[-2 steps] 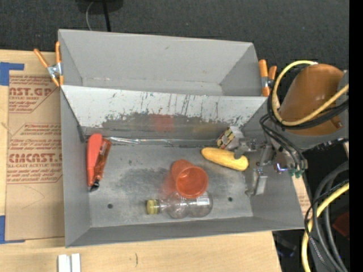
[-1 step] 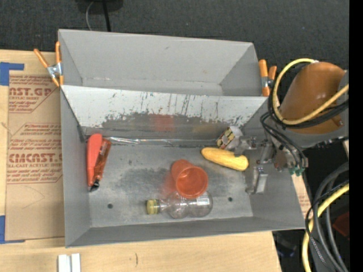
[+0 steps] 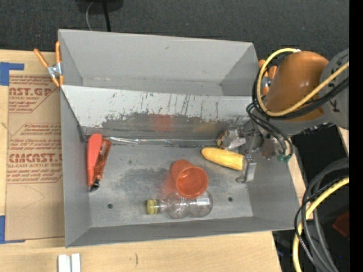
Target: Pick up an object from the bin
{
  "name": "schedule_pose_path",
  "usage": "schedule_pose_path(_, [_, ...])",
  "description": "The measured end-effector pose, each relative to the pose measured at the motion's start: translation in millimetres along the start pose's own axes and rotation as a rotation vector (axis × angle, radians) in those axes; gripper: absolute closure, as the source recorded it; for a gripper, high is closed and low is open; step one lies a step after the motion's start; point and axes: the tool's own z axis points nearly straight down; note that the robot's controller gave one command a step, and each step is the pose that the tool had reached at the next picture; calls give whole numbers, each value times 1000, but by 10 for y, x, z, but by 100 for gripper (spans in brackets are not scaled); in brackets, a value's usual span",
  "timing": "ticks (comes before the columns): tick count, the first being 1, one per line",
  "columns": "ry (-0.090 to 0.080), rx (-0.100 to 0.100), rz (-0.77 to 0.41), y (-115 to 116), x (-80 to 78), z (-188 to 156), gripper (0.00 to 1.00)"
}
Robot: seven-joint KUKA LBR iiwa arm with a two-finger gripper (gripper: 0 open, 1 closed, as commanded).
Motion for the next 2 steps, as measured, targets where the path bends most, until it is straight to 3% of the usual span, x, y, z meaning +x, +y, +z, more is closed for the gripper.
schedule_pose_path(1, [-3,-1,-36,51,-373,138,0])
schedule_pose_path(2, [-4,-1,134,21,-407,276,0])
